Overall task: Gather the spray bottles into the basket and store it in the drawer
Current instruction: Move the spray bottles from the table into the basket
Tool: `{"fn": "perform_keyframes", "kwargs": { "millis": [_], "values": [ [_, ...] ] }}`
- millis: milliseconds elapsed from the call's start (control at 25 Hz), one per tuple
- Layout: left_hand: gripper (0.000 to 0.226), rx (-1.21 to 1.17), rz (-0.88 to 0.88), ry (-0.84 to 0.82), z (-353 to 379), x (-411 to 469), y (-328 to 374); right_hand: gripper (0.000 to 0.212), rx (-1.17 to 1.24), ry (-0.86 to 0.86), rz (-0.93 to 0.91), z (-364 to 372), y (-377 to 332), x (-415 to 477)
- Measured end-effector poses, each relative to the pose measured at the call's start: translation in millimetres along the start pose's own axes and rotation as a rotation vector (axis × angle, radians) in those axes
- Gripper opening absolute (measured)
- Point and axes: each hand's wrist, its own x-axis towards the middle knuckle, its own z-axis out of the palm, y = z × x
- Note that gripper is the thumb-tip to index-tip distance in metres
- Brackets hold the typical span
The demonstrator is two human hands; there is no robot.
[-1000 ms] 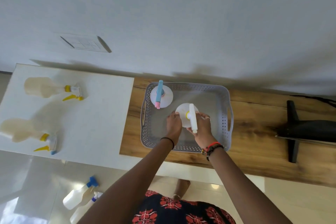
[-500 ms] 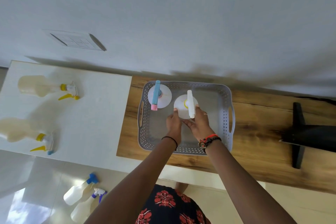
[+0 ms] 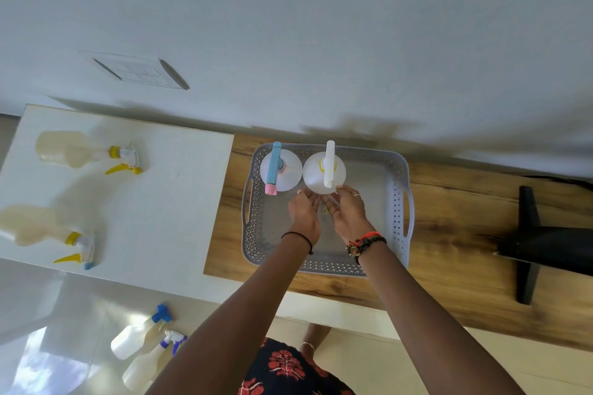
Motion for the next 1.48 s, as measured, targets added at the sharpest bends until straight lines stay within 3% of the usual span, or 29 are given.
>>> {"fn": "perform_keyframes", "kwargs": {
  "millis": [80,160,280,560,800,1120,1280,1480],
  "values": [
    [0.038,0.025,-0.002,0.005,0,1,0,0.031,-0.029,0.003,-0.001,-2,0,0],
    [0.029,0.114,-0.004,0.010,-3,1,-1,0.022,-0.089,0.020,-0.003,-4,0,-4],
    [0.035,0.324,0.063,0.031,-10,-7,-2,0.019,-0.172,0.057,0.008,-9,7,-15],
    [0.018,0.790,0.471,-0.043,-80,-51,6,0.021,-0.399,0.075,0.015,-3,47,-60],
    [0.028,0.769,0.543,0.014,-175,-66,49,0.023,-0.421,0.069,0.001,32,103,-90],
    [0.023,0.626,0.566,0.179,-272,-34,142,0.007,-0.379,-0.048,0.051,135,177,-110],
    [0.023,0.746,0.622,0.239,-316,-3,210,0.010,-0.396,-0.118,0.091,206,219,-109],
    [0.023,1.092,0.782,0.195,-358,33,313,0.026,-0.440,-0.206,0.120,300,271,-99]
  ]
}}
